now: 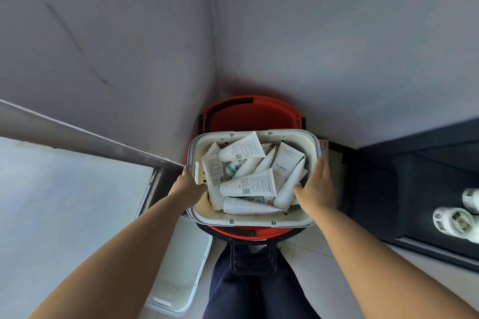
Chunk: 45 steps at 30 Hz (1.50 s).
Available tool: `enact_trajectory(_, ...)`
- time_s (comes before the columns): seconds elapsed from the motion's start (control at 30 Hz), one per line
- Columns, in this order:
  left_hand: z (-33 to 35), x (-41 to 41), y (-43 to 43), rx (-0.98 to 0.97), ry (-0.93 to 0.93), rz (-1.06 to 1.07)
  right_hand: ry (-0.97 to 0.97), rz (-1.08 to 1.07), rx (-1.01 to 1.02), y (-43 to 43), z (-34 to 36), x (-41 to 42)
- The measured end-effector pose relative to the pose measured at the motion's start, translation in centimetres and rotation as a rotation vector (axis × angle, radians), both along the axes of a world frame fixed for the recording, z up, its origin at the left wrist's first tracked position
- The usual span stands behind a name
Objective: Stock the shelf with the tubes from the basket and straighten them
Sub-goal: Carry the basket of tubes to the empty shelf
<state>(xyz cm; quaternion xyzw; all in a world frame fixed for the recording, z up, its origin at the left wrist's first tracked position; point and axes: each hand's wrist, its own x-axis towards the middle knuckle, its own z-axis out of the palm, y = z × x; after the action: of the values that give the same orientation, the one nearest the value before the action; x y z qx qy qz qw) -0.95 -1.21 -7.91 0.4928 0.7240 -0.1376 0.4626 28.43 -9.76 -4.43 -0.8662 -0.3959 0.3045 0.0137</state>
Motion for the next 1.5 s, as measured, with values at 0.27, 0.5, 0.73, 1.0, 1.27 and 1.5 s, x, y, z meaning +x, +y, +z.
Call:
enact_trajectory(0.27, 1.1, 0.1, 1.2, 0.160, 0.017, 0.109, 0.012, -0.109, 0.059, 0.8, 1.7, -0.4)
enact_trajectory(0.5, 3.0, 1.1, 1.6, 0.117, -0.227, 0.238, 0.156, -0.172, 0.177, 1.1, 3.7, -1.2)
enact_trajectory(0.73, 6.2, 2.9, 1.7, 0.006, -0.427, 0.256, 0.511, -0.327, 0.150, 1.5, 5.0, -0.7)
enact_trajectory(1.0, 8.7, 5.9, 0.8, 0.046, -0.428, 0.286, 0.520, -0.237, 0.069, 1.0, 6.9, -0.8)
enact_trajectory(1.27, 13.2, 9.8, 0.8, 0.101, -0.537, 0.234, 0.502, -0.347, 0.150, -2.6, 10.5, 3.1)
enact_trajectory(1.5, 17.4, 13.1, -0.6, 0.122, -0.531, 0.166, 0.593, -0.492, 0.268, -7.0, 13.6, 4.5)
